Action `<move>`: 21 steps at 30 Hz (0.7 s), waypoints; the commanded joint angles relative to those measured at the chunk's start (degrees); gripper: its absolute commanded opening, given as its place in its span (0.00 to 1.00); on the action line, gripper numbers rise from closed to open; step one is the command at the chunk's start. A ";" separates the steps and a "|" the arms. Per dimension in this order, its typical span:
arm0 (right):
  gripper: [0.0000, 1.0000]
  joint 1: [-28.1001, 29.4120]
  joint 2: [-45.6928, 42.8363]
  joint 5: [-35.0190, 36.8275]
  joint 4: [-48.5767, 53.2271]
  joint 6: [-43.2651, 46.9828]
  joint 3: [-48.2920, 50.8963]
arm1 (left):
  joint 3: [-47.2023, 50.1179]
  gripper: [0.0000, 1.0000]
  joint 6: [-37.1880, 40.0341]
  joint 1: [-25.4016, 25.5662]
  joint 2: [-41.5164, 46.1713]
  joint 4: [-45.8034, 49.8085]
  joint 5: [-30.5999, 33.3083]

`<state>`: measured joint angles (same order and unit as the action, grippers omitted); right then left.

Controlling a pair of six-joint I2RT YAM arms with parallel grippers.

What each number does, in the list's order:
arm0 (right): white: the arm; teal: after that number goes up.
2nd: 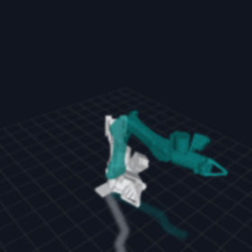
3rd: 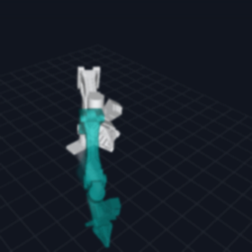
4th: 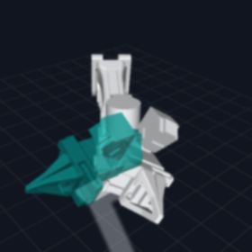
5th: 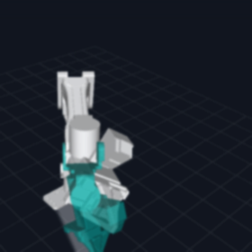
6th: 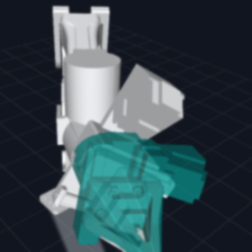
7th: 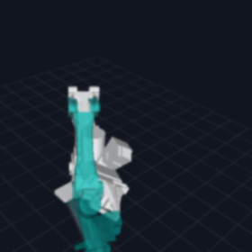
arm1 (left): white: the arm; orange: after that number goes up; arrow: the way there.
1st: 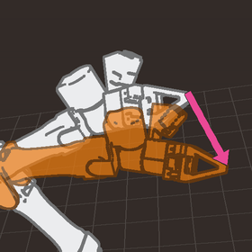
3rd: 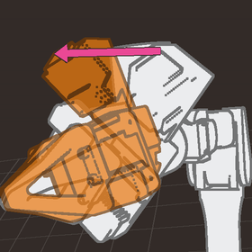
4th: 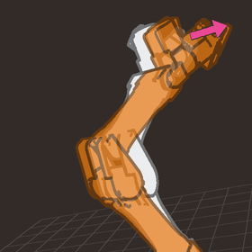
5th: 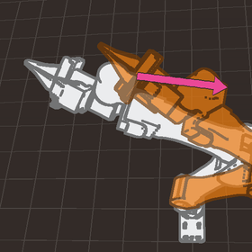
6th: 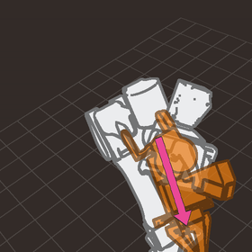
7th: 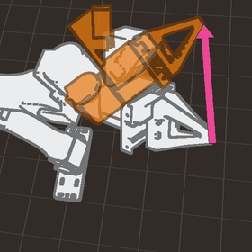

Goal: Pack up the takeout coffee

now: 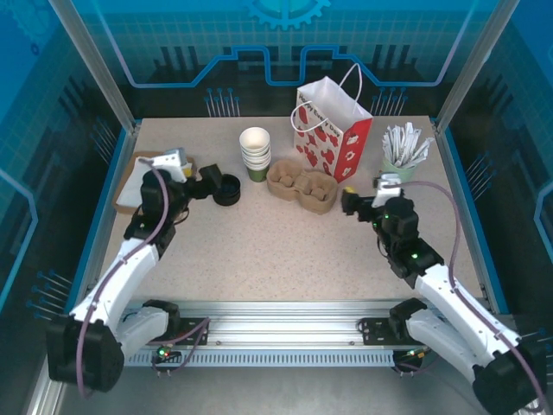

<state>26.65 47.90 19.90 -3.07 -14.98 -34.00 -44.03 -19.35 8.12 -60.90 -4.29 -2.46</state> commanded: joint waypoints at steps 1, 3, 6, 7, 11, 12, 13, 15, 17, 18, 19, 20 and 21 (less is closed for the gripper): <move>0.97 5.82 4.27 -2.62 6.93 3.24 -7.29 | -8.76 0.87 3.21 1.79 -5.72 11.51 -1.29; 0.97 8.37 7.91 -4.04 10.00 4.72 -11.92 | -13.67 0.84 4.79 2.32 -10.14 15.00 -1.87; 0.97 10.47 12.50 -6.36 12.86 6.35 -16.88 | -21.24 0.77 7.13 2.95 -17.14 19.14 -2.72; 0.97 10.97 13.69 -6.87 12.93 6.54 -18.49 | -24.08 0.74 7.64 3.03 -19.65 20.72 -3.02; 0.98 12.17 17.20 -6.92 13.45 7.06 -21.00 | -34.33 0.62 9.39 3.28 -28.96 25.29 -3.77; 0.98 12.36 17.82 -6.68 13.52 7.09 -21.31 | -36.44 0.59 9.68 3.26 -30.87 26.10 -3.63; 0.99 12.54 18.46 -6.41 13.61 7.07 -21.51 | -38.94 0.55 10.01 3.35 -33.30 27.14 -3.71; 0.99 12.76 19.54 -6.25 14.18 6.96 -22.11 | -43.44 0.51 10.81 3.41 -37.06 29.24 -3.87; 1.00 12.98 20.36 -6.28 14.41 6.92 -22.29 | -47.66 0.47 11.42 3.56 -40.64 31.32 -3.70; 1.00 13.12 20.63 -6.28 14.48 6.81 -22.28 | -49.19 0.46 11.70 3.58 -41.79 31.97 -3.78; 1.00 13.20 20.97 -6.26 14.58 6.59 -22.39 | -50.61 0.45 11.88 3.66 -43.19 32.55 -3.44; 1.00 13.32 21.17 -6.41 14.56 6.38 -22.29 | -52.24 0.44 12.18 3.65 -44.43 33.44 -3.29; 1.00 13.36 21.43 -6.58 14.58 6.37 -22.32 | -53.26 0.42 12.40 3.66 -45.30 34.08 -3.24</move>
<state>38.76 68.73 14.02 10.35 -8.75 -54.15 -93.36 -8.95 11.29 -104.42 24.73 -5.02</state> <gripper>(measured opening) 0.997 0.430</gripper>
